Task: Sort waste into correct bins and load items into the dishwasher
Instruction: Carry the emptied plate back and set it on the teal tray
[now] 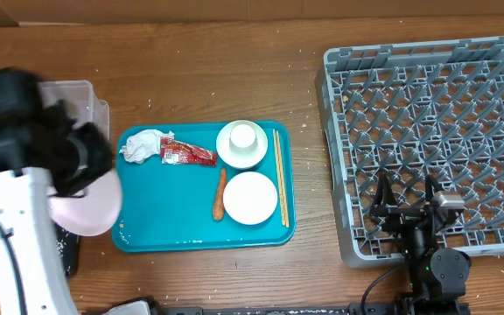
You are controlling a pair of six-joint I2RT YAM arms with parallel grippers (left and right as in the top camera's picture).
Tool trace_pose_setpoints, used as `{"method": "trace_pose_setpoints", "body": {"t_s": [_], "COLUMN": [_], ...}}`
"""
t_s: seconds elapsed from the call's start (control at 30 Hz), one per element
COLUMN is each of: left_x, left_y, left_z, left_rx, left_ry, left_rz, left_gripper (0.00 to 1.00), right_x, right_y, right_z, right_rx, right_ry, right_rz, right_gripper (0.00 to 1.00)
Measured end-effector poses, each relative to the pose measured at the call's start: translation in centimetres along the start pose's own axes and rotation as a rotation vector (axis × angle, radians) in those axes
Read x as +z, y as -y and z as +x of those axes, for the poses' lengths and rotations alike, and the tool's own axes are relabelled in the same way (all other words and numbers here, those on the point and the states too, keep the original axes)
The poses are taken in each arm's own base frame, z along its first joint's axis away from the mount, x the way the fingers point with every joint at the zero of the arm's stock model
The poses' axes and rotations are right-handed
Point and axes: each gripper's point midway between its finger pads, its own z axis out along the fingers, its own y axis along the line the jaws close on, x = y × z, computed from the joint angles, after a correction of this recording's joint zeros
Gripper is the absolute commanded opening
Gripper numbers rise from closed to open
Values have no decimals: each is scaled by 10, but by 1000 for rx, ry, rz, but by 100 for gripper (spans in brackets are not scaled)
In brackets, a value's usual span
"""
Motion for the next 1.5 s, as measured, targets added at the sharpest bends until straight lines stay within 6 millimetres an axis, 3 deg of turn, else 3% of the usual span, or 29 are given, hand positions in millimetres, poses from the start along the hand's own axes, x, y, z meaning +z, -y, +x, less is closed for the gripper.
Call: {"method": "trace_pose_setpoints", "body": {"t_s": [0.2, 0.3, 0.53, 0.77, 1.03, 1.13, 1.3, 1.5], "left_x": [48, 95, 175, 216, 227, 226, 227, 220], "left_y": [58, 77, 80, 67, 59, 59, 60, 54], "left_z": [5, 16, 47, 71, 84, 87, 85, 91], "left_rx": [125, 171, 237, 258, 239, 229, 220, 222], "left_ry": [5, -84, -299, -445, -513, -530, -519, -552], "left_rz": [-103, -162, -337, -463, -523, -519, -515, -545], "left_gripper": [4, 4, 4, 4, 4, 13, 16, 11], "right_x": [0, 0, 0, 0, 0, 0, 0, 0], "right_y": [0, 0, 0, 0, 0, 0, 0, 0], "right_z": [0, 0, 0, 0, 0, 0, 0, 0], "right_rx": [0, 0, 0, 0, 0, 0, 0, 0], "right_ry": [1, 0, 0, 0, 0, 0, 0, 0], "right_rz": [0, 0, 0, 0, 0, 0, 0, 0], "right_gripper": [100, 100, 100, 100, 100, 100, 100, 100]}}
